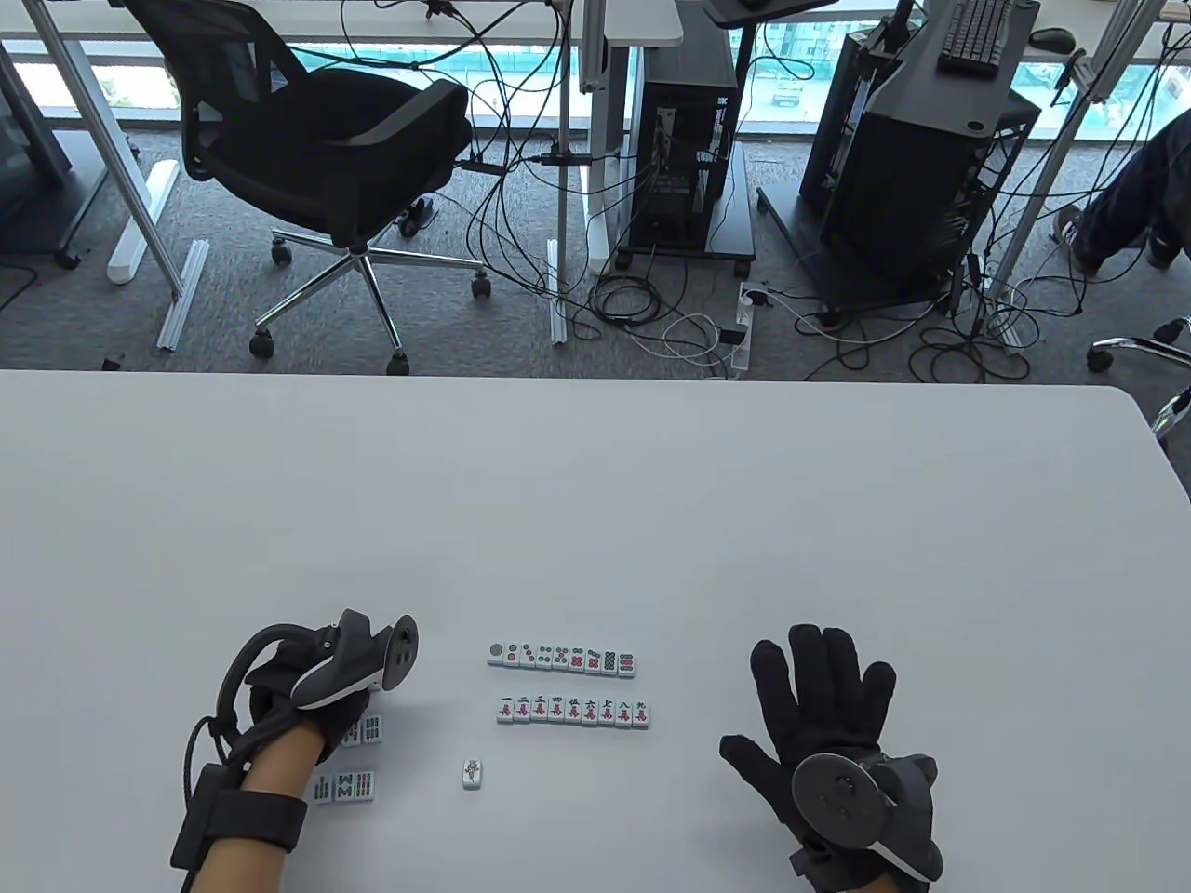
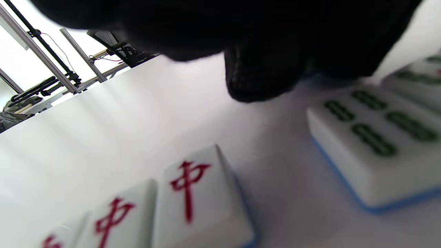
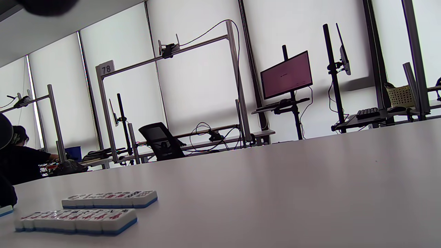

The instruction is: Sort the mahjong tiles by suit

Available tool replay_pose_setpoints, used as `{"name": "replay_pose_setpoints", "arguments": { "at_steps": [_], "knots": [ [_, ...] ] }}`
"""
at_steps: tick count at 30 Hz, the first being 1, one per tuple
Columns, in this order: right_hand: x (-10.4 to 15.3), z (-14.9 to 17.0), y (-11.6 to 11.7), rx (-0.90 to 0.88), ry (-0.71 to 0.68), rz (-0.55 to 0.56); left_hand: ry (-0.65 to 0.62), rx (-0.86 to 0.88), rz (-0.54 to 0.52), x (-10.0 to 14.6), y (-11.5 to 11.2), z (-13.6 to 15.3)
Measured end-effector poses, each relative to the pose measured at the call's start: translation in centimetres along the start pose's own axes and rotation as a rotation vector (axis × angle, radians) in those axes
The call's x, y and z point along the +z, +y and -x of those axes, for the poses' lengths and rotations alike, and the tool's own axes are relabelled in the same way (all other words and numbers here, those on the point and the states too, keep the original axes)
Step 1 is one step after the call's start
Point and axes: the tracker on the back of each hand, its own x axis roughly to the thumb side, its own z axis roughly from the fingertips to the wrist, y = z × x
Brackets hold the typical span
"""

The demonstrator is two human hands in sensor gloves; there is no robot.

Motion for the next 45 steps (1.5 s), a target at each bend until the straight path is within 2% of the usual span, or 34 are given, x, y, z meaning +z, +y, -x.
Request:
{"name": "replay_pose_setpoints", "arguments": {
  "at_steps": [5, 8, 11, 17, 22, 31, 36, 41, 45],
  "knots": [
    [0.0, -0.1, 0.0, 0.001, -0.004, -0.004, -0.008, 0.063, -0.068, 0.7, 3.1, -0.1],
    [-0.1, 0.0, 0.1, -0.006, -0.005, -0.008, -0.111, 0.165, -0.129, 2.1, 5.0, -1.9],
    [0.0, -0.1, 0.1, -0.003, -0.007, -0.010, -0.235, 0.206, -0.170, 3.9, 6.4, -5.0],
    [0.0, -0.1, 0.2, -0.007, -0.003, -0.020, -0.449, 0.117, -0.178, 6.9, 6.5, -10.7],
    [0.0, -0.1, 0.3, -0.011, -0.002, -0.026, -0.466, 0.035, -0.182, 7.2, 5.3, -12.3],
    [0.0, -0.2, 0.5, -0.009, -0.001, -0.043, -0.456, -0.070, -0.187, 7.4, 3.7, -13.0],
    [-0.1, -0.2, 0.5, -0.006, 0.004, -0.051, -0.449, -0.078, -0.157, 7.5, 3.6, -12.7],
    [-0.1, -0.2, 0.6, -0.010, 0.006, -0.056, -0.373, 0.036, -0.174, 7.0, 5.6, -9.4],
    [-0.1, -0.2, 0.6, -0.011, 0.008, -0.056, -0.210, 0.050, -0.196, 5.7, 6.8, -5.3]
  ]
}}
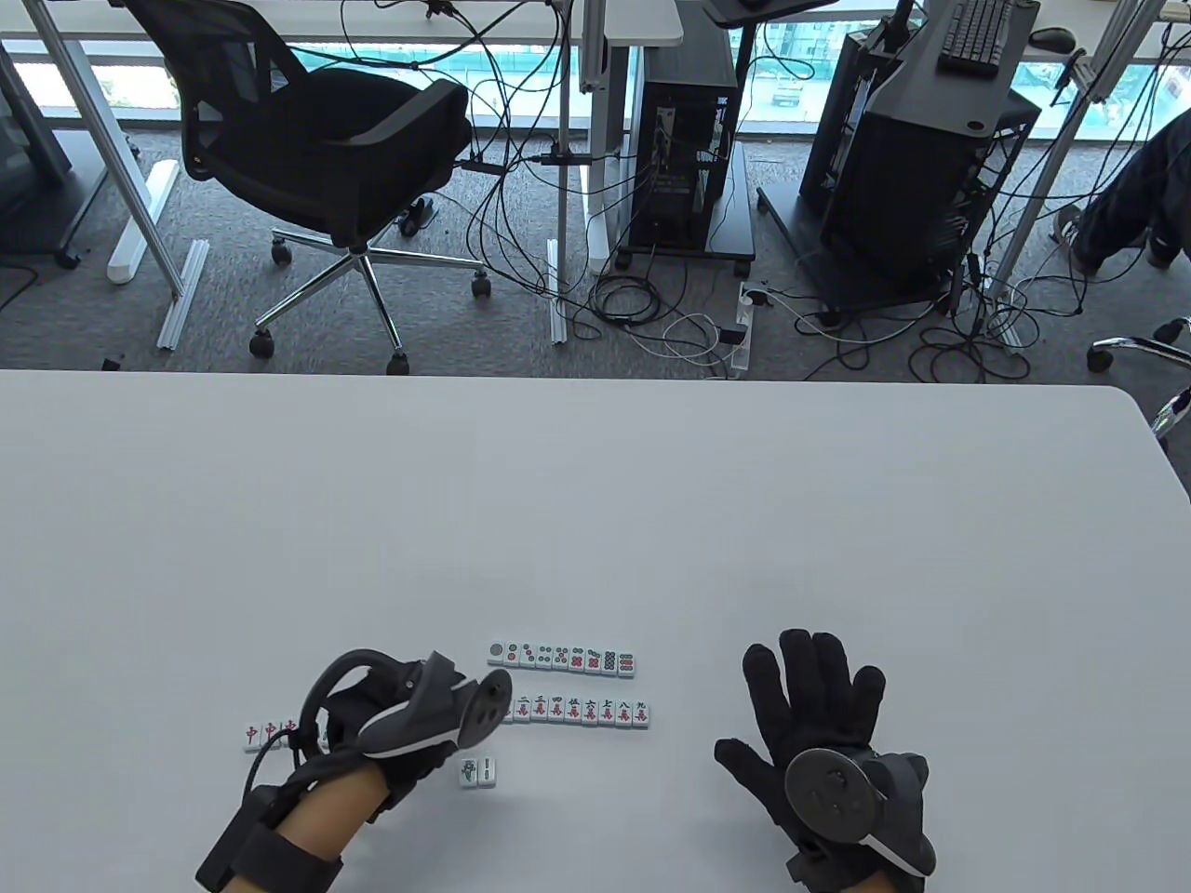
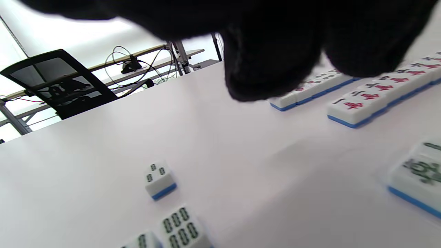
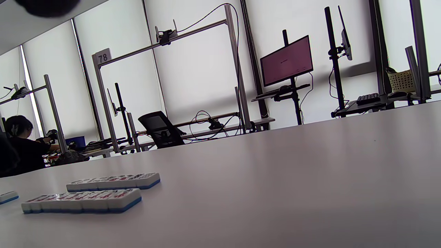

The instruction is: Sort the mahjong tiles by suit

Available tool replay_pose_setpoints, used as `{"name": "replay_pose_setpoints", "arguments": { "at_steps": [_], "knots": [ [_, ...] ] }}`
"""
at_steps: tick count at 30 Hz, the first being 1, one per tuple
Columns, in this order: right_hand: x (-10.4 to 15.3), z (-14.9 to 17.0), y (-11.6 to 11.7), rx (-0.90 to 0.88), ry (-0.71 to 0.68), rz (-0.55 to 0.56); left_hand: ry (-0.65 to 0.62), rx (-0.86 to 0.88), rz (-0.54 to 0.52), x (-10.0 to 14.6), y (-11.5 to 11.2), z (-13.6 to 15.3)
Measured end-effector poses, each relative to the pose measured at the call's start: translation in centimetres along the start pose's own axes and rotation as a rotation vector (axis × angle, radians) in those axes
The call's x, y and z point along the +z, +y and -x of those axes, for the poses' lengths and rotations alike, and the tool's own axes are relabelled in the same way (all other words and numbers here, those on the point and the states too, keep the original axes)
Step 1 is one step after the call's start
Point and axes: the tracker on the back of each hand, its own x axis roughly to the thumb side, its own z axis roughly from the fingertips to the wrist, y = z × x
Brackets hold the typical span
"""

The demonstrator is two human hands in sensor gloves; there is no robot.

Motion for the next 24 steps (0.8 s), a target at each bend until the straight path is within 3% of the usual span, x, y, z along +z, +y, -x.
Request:
{"name": "replay_pose_setpoints", "arguments": {
  "at_steps": [4, 8, 19, 24],
  "knots": [
    [0.0, 0.1, 0.1, -0.003, 0.003, -0.001, 0.156, 0.020, 0.001, -0.9, -0.8, 4.1],
    [-0.1, 0.1, 0.2, -0.006, 0.003, -0.007, 0.226, 0.037, 0.047, -1.6, -2.7, 6.0],
    [-0.2, 0.2, 0.2, -0.012, 0.006, -0.008, 0.208, -0.042, 0.199, -3.8, -6.8, 4.9],
    [-0.2, 0.3, 0.1, -0.020, 0.007, -0.005, 0.200, -0.054, 0.196, -4.0, -7.3, 4.6]
  ]
}}
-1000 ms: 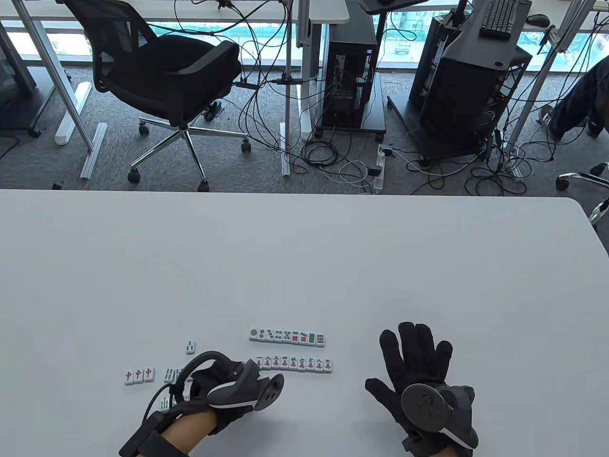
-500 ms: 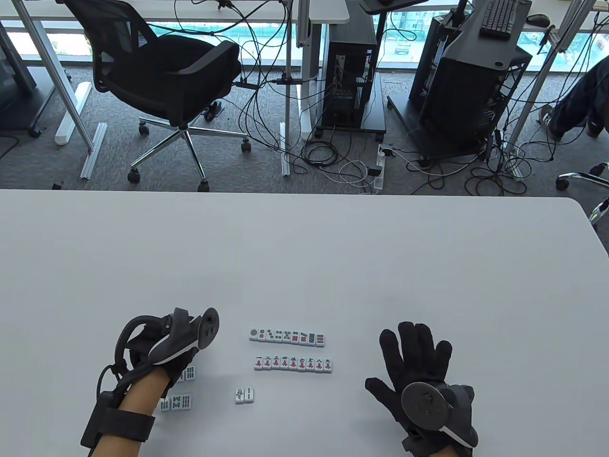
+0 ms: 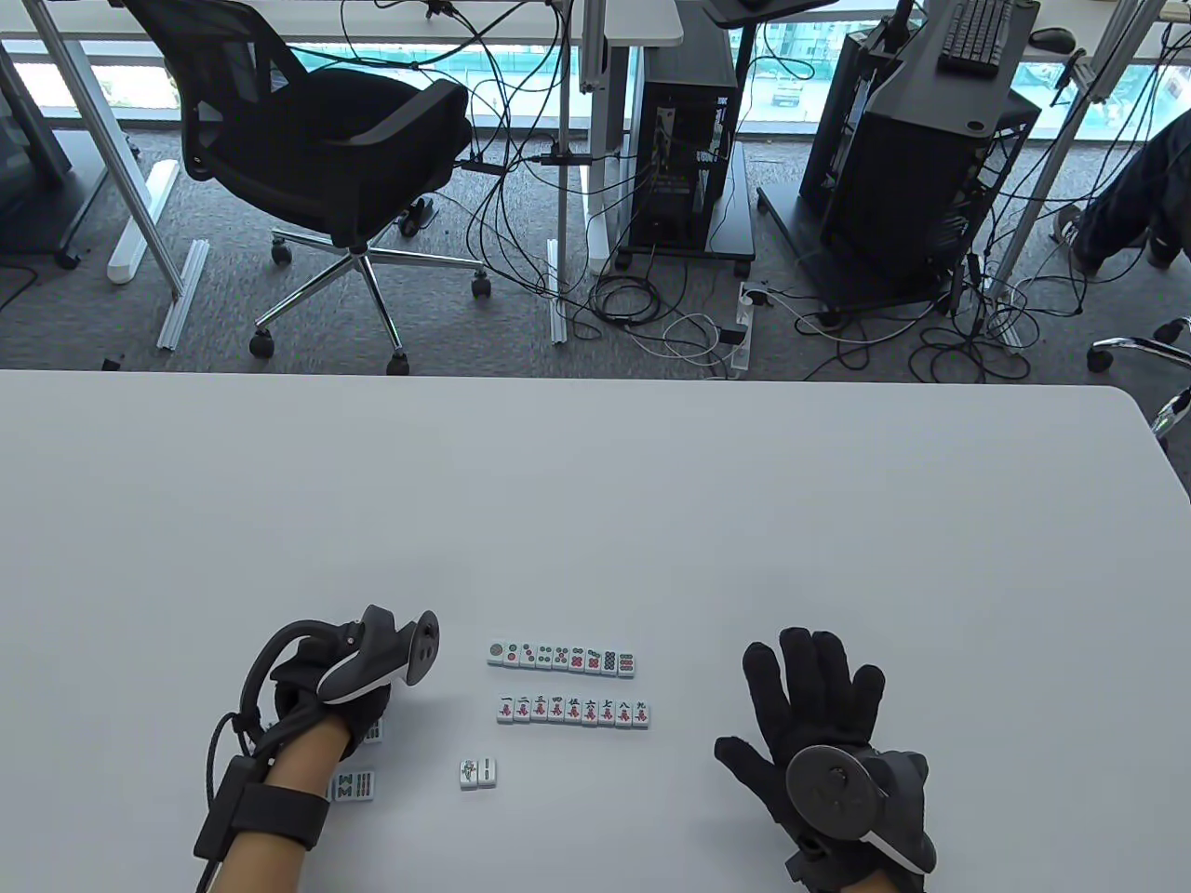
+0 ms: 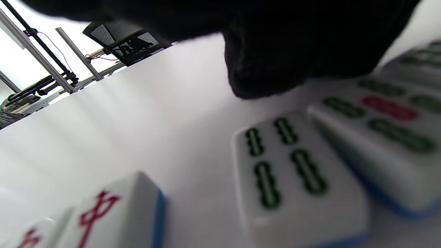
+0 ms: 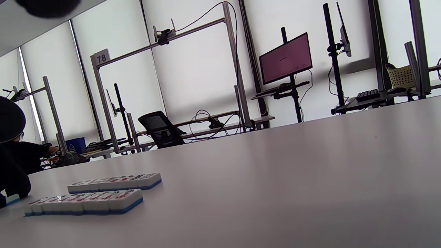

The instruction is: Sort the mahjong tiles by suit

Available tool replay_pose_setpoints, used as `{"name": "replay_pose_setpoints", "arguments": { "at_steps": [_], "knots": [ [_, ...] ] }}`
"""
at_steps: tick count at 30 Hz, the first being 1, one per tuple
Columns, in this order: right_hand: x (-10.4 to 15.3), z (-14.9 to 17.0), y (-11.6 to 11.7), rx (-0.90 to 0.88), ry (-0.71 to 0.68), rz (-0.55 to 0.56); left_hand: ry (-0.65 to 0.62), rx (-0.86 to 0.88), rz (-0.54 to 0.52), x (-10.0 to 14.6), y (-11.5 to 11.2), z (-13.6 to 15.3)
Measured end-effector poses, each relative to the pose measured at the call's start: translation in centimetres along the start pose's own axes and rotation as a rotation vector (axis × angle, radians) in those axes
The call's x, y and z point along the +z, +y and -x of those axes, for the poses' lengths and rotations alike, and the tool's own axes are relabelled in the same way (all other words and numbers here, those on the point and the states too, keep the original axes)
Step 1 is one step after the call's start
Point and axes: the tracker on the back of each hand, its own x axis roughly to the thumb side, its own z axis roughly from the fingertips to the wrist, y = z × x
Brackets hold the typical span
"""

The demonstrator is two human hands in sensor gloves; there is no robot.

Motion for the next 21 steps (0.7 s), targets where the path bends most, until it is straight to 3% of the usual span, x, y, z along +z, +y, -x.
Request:
{"name": "replay_pose_setpoints", "arguments": {
  "at_steps": [6, 11, 15, 21],
  "knots": [
    [0.0, 0.0, 0.1, -0.002, -0.006, 0.002, -0.017, 0.038, -0.104, 1.4, 1.8, -1.2],
    [0.0, 0.0, 0.2, 0.008, -0.008, -0.005, -0.194, 0.197, -0.190, 4.4, 5.1, -4.7],
    [0.0, 0.0, 0.2, 0.009, -0.007, -0.005, -0.321, 0.210, -0.194, 6.4, 6.0, -8.0],
    [0.0, 0.0, 0.3, 0.007, -0.010, -0.009, -0.395, 0.138, -0.121, 7.0, 5.1, -11.1]
  ]
}}
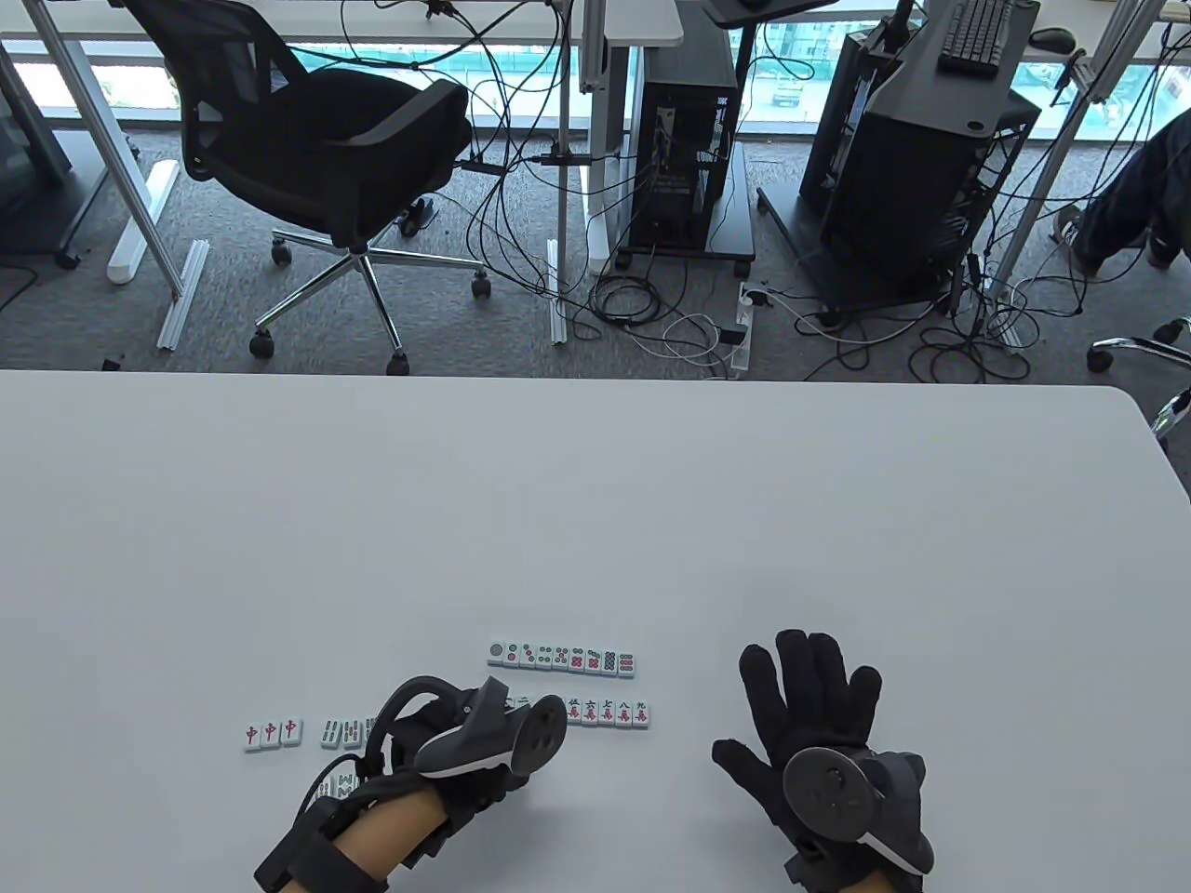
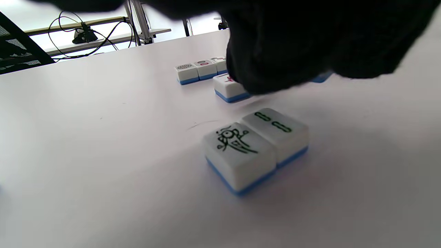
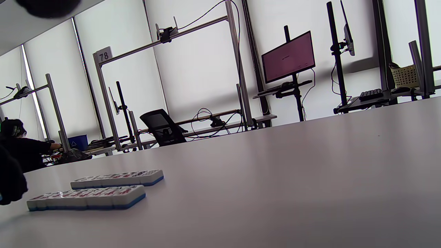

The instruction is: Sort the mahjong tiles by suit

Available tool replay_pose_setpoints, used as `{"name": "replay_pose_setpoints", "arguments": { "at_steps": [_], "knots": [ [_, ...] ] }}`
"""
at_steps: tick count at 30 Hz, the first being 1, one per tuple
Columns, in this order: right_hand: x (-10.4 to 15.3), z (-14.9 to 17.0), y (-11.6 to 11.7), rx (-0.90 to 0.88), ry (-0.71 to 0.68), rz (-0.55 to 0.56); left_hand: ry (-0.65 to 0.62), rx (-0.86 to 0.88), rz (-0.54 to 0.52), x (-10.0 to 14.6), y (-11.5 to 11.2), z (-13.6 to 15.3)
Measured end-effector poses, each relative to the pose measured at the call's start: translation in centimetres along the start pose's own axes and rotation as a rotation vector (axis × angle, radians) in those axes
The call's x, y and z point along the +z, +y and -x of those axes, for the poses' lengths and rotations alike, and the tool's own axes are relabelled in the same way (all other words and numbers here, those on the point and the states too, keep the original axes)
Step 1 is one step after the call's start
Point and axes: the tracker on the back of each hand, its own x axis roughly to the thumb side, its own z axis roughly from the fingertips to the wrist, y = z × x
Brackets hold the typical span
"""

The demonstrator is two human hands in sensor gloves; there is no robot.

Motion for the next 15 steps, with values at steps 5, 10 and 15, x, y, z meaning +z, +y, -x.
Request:
{"name": "replay_pose_setpoints", "arguments": {
  "at_steps": [5, 10, 15],
  "knots": [
    [0.0, 0.0, 0.1, -0.003, -0.002, 0.001, -0.007, -0.063, 0.048, -0.4, -0.9, -0.6],
    [0.0, 0.0, 0.1, -0.003, -0.001, -0.002, -0.012, -0.139, 0.048, -0.1, -1.0, -1.0],
    [0.0, 0.0, 0.1, 0.002, -0.001, -0.005, -0.004, -0.180, 0.073, 0.3, -1.0, -1.1]
  ]
}}
